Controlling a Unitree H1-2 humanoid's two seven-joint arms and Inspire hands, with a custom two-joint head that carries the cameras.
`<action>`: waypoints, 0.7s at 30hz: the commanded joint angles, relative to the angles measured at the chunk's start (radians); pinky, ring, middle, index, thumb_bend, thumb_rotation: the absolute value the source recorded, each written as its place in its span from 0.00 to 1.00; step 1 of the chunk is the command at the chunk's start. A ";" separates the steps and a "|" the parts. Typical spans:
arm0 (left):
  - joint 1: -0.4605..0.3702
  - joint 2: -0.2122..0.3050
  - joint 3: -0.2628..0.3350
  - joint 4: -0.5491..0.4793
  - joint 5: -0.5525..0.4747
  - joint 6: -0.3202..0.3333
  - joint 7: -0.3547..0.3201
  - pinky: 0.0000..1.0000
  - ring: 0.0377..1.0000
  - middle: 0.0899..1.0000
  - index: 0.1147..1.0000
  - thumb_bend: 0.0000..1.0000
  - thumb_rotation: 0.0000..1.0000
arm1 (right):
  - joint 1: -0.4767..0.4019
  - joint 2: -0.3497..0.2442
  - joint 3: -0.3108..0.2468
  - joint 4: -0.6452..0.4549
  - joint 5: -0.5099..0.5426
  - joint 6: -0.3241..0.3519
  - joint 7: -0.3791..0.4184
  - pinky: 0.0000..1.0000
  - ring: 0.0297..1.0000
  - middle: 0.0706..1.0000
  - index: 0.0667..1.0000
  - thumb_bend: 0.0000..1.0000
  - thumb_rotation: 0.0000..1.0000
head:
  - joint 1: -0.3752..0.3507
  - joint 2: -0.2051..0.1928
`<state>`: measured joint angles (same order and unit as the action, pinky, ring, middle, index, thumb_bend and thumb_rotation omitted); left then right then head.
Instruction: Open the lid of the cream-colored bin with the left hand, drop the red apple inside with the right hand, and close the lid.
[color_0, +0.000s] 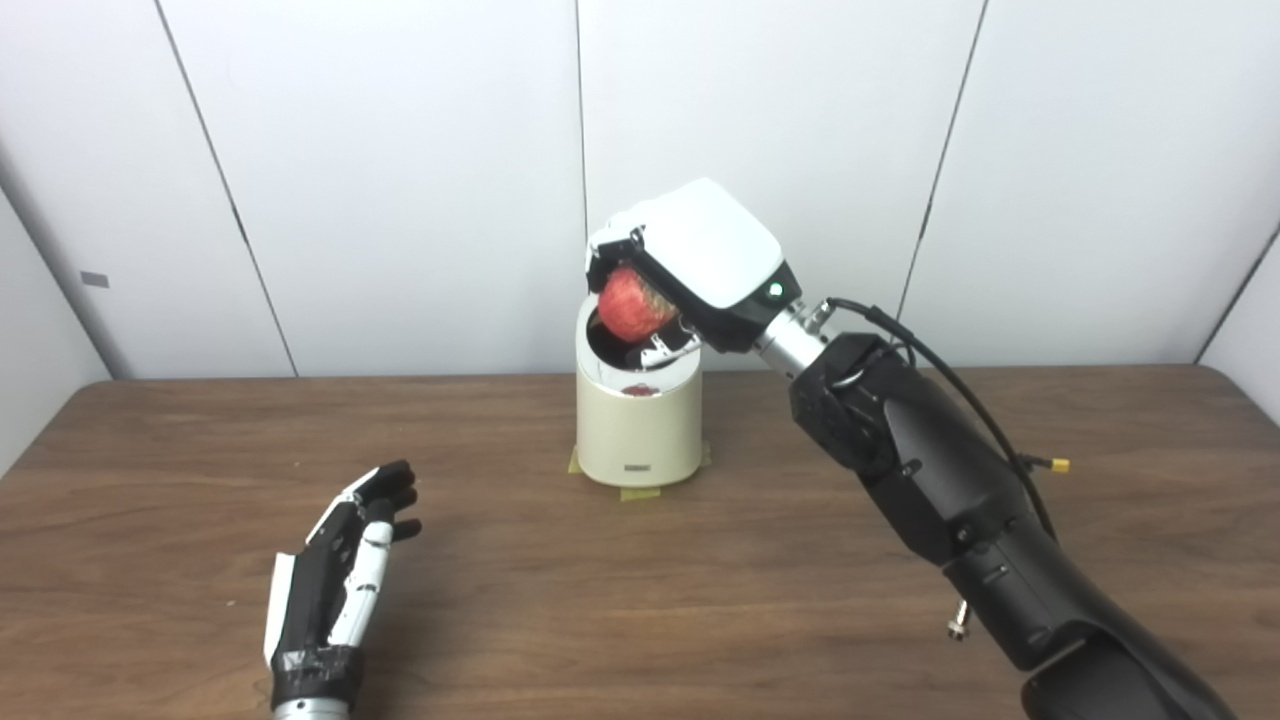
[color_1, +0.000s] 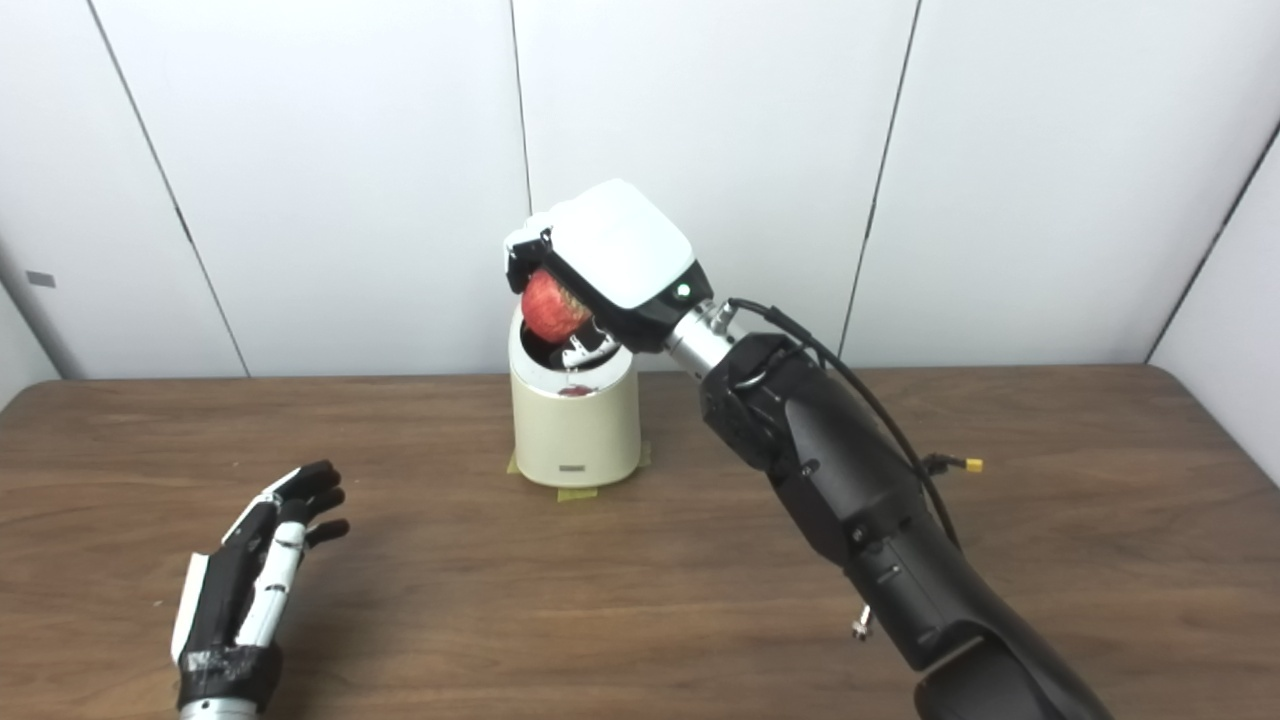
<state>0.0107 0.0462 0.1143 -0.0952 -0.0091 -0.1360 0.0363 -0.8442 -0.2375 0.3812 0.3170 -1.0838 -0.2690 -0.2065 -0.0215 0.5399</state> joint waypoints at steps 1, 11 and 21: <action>-0.024 0.007 -0.002 -0.011 0.005 -0.025 0.003 0.72 0.80 0.80 0.75 0.30 0.66 | -0.065 -0.003 -0.010 -0.016 0.000 0.032 -0.035 0.35 0.45 0.52 0.41 0.49 0.00 | 0.000 0.001; -0.023 0.005 -0.002 -0.015 0.012 -0.019 0.008 0.70 0.80 0.79 0.74 0.32 0.65 | -0.062 -0.010 -0.005 0.019 0.010 0.054 -0.033 0.34 0.45 0.53 0.41 0.49 0.00 | 0.000 0.002; -0.021 0.004 -0.006 -0.020 0.018 -0.020 0.009 0.71 0.80 0.79 0.74 0.33 0.67 | -0.055 -0.011 0.005 0.056 0.001 0.068 -0.059 0.34 0.45 0.54 0.41 0.49 0.00 | 0.003 0.004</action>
<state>0.0108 0.0463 0.1112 -0.0955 0.0012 -0.1360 0.0395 -0.8453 -0.2366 0.3964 0.3910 -1.0849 -0.2287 -0.2381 -0.0169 0.5430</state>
